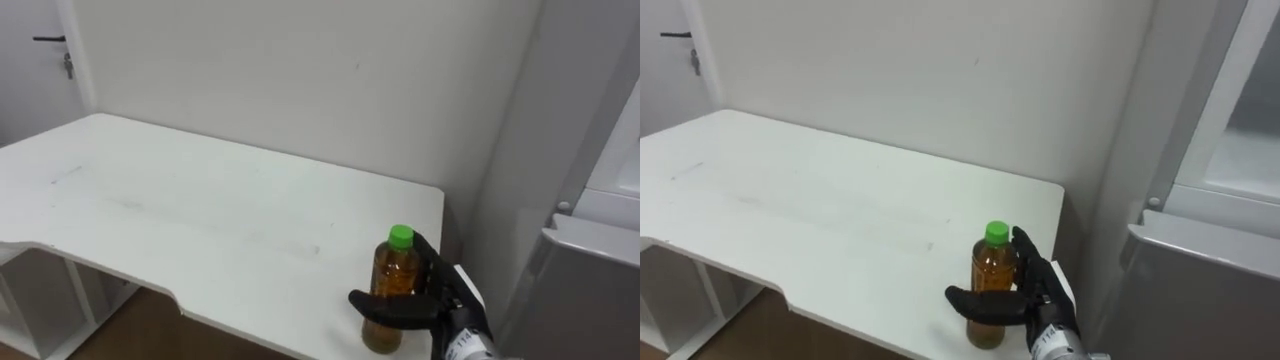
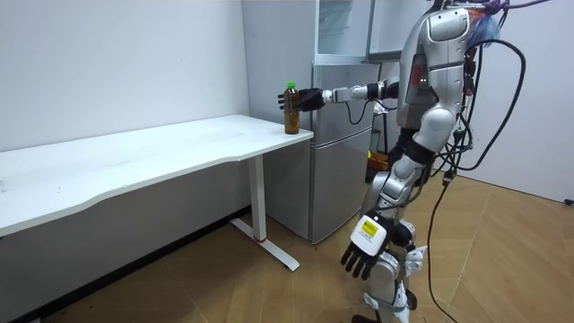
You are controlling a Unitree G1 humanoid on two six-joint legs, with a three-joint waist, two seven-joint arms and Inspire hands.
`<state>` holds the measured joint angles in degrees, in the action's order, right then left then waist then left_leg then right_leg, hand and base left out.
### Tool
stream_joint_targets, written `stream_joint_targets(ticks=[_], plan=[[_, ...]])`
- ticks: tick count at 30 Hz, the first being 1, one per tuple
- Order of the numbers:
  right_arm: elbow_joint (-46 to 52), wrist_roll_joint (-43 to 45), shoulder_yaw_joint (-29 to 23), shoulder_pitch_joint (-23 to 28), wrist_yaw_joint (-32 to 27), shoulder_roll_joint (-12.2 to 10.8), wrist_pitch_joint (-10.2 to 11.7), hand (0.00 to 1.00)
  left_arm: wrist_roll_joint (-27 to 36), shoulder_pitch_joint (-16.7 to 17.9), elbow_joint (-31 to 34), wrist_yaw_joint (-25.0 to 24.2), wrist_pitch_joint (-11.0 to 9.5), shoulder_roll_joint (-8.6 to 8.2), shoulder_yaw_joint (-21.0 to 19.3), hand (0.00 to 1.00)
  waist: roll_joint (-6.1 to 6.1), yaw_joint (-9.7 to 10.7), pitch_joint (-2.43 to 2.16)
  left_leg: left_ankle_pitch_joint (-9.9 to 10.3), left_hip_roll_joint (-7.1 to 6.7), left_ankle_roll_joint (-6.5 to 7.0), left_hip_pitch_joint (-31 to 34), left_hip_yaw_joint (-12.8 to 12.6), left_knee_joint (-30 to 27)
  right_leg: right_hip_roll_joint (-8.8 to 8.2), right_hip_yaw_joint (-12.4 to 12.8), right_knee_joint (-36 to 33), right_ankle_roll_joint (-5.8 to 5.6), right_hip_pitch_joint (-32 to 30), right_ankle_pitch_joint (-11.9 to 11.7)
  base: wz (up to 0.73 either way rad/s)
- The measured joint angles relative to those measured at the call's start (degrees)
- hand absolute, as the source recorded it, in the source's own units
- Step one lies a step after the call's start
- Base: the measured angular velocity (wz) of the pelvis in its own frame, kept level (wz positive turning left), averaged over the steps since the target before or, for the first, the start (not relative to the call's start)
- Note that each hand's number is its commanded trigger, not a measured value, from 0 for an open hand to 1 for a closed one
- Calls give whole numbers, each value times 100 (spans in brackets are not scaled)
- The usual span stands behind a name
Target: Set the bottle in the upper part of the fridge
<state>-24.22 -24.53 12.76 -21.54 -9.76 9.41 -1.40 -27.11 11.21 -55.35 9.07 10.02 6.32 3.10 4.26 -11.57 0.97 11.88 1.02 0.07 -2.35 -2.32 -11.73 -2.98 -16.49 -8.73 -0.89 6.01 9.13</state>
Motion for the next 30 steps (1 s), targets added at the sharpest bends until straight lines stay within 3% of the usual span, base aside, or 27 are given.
stream_joint_targets(ticks=[12,30], plan=[[-474,-17,-37,-344,-178,-4,0,0,1,106,23,-369,62,31,-10,0,19,-7,-14,-6,-9,-7,70,146,-12,-4,-226,8,-1,-15,1,7],[-762,-93,-38,-469,-129,-4,0,0,-1,183,18,-578,134,86,-13,0,67,-125,-44,-31,-85,32,73,212,-11,-75,-263,2,-52,29,32,2]])
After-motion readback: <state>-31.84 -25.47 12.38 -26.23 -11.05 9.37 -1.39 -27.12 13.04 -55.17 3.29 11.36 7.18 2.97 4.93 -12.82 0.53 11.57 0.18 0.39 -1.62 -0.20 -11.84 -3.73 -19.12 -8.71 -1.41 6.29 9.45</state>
